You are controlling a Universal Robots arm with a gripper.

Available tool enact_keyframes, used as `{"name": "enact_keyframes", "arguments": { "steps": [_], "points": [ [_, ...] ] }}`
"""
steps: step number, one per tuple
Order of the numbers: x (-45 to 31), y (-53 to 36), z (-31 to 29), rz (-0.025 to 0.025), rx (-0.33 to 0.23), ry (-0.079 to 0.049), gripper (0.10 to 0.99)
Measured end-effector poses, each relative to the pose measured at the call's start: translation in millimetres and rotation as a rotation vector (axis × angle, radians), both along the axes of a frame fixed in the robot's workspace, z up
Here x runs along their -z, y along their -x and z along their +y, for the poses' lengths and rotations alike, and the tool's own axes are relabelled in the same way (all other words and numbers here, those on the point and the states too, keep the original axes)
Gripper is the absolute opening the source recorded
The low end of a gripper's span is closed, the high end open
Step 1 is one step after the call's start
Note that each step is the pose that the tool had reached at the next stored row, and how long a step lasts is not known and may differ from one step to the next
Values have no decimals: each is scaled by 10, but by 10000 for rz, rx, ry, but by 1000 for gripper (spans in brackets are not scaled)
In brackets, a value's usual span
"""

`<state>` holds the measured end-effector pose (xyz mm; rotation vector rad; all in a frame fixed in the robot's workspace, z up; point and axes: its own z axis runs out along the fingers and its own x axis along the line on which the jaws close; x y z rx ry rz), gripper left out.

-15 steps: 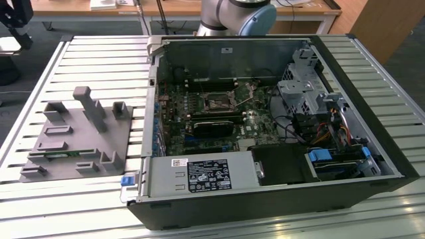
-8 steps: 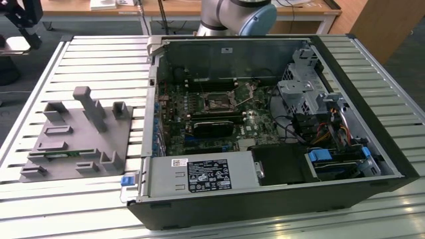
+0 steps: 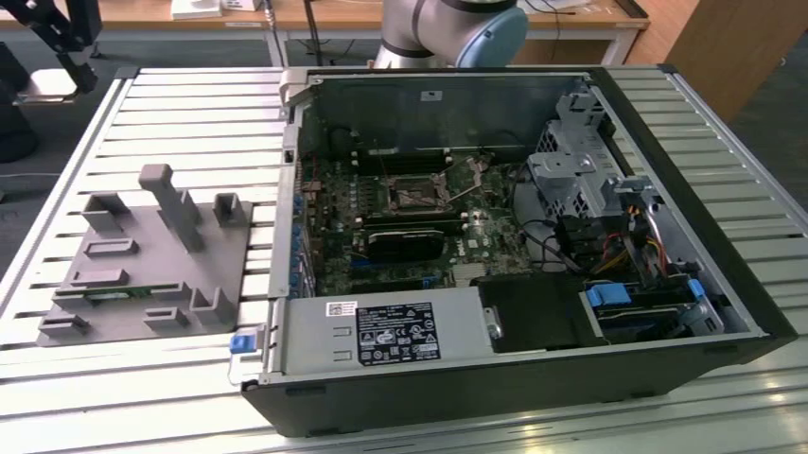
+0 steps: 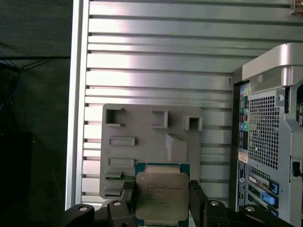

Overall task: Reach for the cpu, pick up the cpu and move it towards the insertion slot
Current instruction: 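Pick up the cpu and move it towards the insertion slot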

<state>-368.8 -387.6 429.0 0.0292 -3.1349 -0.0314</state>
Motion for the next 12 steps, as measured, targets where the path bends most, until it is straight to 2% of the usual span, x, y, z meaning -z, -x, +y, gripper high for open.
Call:
{"name": "enact_keyframes", "arguments": {
  "steps": [5, 12],
  "points": [
    [0, -91, 13, 0, 0, 0, 541],
    [2, -283, 46, 0, 0, -1, 541]
  ]
}}
